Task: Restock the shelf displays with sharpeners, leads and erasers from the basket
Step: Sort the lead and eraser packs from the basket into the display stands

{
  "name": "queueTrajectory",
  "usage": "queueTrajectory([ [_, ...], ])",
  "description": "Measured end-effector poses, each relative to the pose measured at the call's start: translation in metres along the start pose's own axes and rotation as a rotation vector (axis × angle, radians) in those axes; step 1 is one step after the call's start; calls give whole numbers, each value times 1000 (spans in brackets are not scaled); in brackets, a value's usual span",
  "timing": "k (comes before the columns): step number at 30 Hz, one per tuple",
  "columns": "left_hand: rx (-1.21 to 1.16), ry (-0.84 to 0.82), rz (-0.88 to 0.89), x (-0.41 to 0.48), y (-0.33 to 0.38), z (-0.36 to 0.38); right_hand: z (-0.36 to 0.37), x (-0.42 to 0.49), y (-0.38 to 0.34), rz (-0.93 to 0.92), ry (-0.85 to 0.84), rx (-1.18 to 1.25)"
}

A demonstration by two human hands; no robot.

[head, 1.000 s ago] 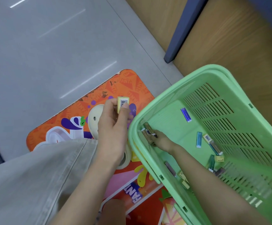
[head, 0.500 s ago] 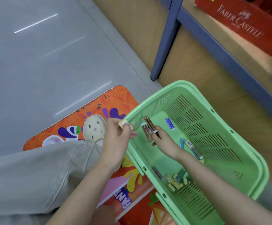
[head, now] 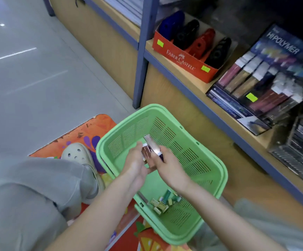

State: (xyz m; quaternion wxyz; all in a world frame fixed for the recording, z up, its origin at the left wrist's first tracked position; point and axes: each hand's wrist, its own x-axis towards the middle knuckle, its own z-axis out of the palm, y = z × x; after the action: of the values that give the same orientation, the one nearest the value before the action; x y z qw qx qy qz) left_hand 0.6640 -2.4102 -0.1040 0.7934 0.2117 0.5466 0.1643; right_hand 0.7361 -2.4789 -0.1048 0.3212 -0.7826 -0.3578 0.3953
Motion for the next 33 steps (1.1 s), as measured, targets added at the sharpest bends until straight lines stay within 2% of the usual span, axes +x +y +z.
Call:
queueTrajectory([
  [3,61,-56,-9,-12,-7,12,-11,-17,-3,4,54,-44],
  [8,121,-199,-17,-35,-10,42,-37,-39,-6,57,254,-149],
  [12,212,-322,17,-54,-4,63,-71,-55,-15,28,359,-103],
  [16,311,-418,40,-71,7,81,-109,-68,-23,23,357,-37],
  [22,549,-468,73,-85,15,111,-139,-75,-29,-33,376,-334],
  [24,592,-483,73,-87,18,120,-148,-74,-28,-36,400,-345],
  [26,628,-496,90,-86,21,127,-157,-74,-24,-22,403,-253],
  [30,639,-510,96,-82,28,134,-182,-78,-21,22,424,207],
  [33,613,-517,79,-78,27,139,-209,-78,-22,33,528,405],
])
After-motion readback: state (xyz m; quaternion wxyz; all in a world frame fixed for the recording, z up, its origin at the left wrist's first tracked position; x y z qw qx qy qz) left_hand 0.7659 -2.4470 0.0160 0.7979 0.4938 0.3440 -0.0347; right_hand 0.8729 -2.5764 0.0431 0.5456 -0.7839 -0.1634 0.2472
